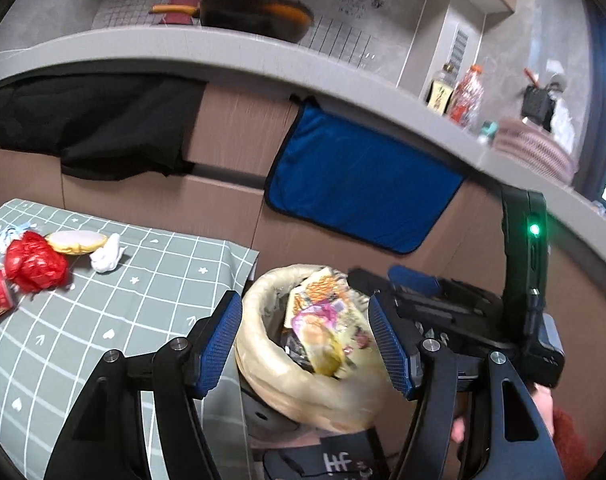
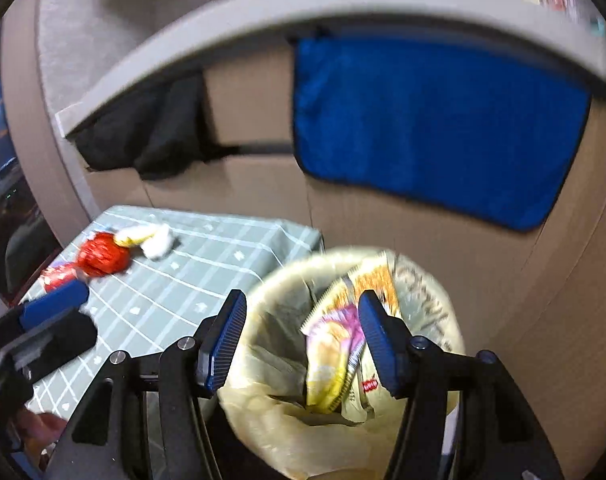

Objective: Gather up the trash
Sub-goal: 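Move both grippers back over the table toward the red paper cup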

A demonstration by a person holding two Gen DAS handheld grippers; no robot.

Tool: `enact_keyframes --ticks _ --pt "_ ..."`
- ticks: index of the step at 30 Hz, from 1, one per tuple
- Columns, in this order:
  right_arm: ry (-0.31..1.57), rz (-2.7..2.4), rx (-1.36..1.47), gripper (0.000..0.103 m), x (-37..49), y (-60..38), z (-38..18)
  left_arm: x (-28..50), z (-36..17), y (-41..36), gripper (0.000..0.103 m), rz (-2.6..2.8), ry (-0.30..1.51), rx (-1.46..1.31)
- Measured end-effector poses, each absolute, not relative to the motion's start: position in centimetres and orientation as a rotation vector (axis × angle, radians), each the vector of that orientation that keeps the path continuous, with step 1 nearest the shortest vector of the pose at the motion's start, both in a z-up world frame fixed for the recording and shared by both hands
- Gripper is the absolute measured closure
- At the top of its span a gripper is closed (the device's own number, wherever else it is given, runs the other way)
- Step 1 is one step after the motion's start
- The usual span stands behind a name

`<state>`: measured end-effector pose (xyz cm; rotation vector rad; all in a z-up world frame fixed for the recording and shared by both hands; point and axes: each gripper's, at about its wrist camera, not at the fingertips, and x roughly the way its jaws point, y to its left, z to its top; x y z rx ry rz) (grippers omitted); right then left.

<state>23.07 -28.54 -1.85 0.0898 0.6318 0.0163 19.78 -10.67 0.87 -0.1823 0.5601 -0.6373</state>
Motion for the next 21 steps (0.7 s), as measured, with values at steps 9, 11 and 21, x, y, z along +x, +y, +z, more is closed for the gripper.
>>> enact_keyframes --ticks 9,11,21 --pt "0.48 0.096 0.061 0.047 18.4 -23.9 5.5 12.9 7.0 -3.8 0.036 -0.547 0.396 -0.106" --pt "0.467 0.13 0.066 0.047 18.0 -22.6 6.4 12.3 8.1 -1.4 0.036 -0.488 0.348 -0.107" --pt "0.451 0.307 0.023 0.047 19.9 -13.5 7.8 14.5 8.9 10.7 0.036 -0.218 0.311 -0.193"
